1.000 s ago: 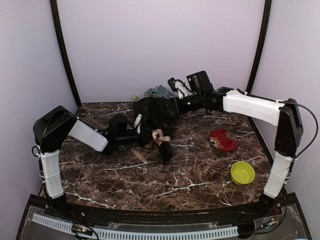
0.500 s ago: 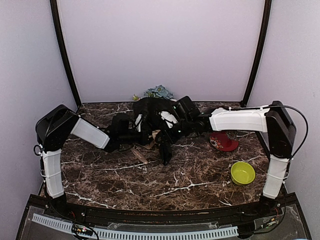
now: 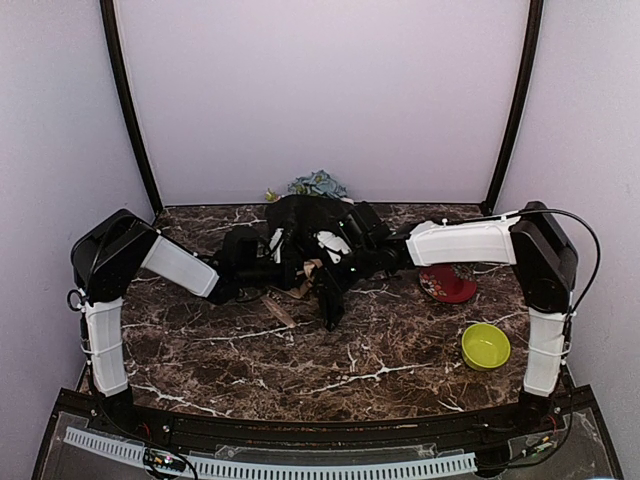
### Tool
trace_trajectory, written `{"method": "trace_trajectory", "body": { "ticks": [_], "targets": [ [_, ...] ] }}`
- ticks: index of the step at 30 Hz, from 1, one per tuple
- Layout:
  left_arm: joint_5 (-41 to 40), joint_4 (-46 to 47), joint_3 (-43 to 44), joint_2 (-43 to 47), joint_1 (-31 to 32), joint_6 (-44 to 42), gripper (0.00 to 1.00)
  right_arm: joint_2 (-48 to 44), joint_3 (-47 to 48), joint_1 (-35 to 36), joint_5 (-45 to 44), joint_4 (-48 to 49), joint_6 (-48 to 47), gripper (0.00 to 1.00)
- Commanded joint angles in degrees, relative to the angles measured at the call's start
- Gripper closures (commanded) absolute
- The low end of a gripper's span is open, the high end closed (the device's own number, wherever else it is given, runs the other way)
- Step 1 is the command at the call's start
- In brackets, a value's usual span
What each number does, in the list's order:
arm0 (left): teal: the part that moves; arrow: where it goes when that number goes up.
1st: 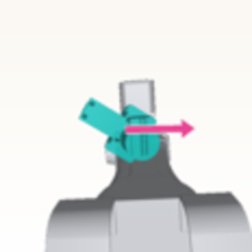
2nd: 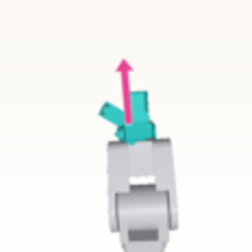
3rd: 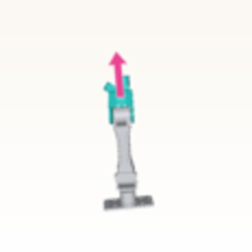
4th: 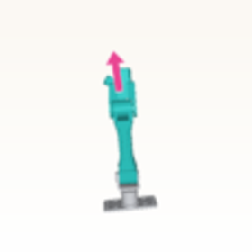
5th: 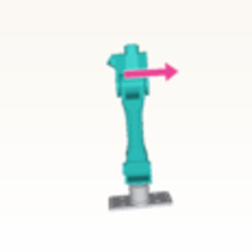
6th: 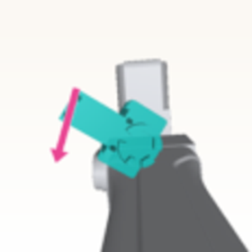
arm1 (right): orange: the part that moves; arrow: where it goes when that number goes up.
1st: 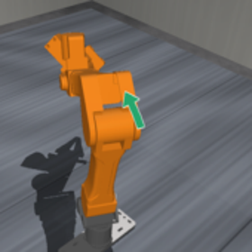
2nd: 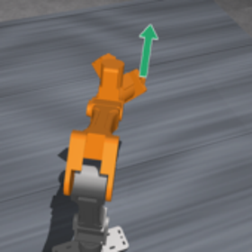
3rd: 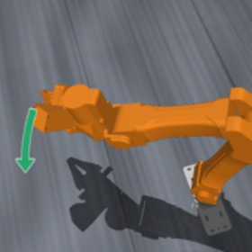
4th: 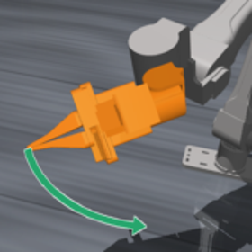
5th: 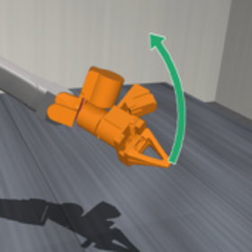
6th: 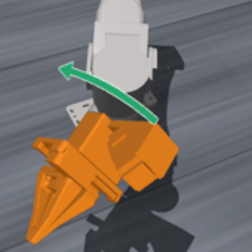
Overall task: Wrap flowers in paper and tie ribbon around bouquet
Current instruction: Cross the half-tied ribbon over the folded bouquet.
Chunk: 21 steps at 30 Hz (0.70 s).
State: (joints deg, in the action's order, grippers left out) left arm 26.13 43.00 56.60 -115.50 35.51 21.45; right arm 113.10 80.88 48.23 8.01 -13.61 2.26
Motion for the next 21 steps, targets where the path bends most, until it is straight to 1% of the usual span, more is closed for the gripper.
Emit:
{"method": "trace_trajectory", "body": {
  "ticks": [1,3,4,7,9,14,19,20,21],
  "targets": [
    [0.6,-0.5,0.8,0.2,0.1,-0.1,1.0,0.0,1.8,0.5,-1.9,2.5,0.5,0.55],
    [0.7,-0.5,0.8,0.2,0.1,-0.2,1.0,-0.3,1.9,0.5,-2.1,2.6,0.5,0.61],
    [0.7,-0.5,0.8,0.1,0.1,-0.3,1.0,-0.5,2.0,0.5,-2.1,2.5,0.4,0.67],
    [0.7,-0.7,0.8,0.2,0.1,-0.4,1.0,-0.6,2.5,0.5,-2.2,2.6,0.2,0.76],
    [0.8,-0.7,0.9,0.2,0.1,-0.4,1.0,-0.7,2.7,0.5,-2.3,2.5,0.1,0.84],
    [1.0,-1.0,0.8,0.2,0.1,-0.5,1.0,-1.1,3.1,0.5,-3.0,2.1,0.3,1.0],
    [2.2,-2.3,1.2,0.5,0.1,-1.1,1.0,-1.4,4.0,0.1,-5.4,1.3,1.2,1.0],
    [2.2,-3.0,1.2,0.7,0.1,-1.2,0.95,-1.3,4.2,-0.1,-5.6,1.2,1.5,1.0],
    [2.1,-3.9,1.2,1.1,0.1,-1.6,0.87,-1.2,4.4,-0.3,-5.7,1.0,1.8,1.0]
  ]
}}
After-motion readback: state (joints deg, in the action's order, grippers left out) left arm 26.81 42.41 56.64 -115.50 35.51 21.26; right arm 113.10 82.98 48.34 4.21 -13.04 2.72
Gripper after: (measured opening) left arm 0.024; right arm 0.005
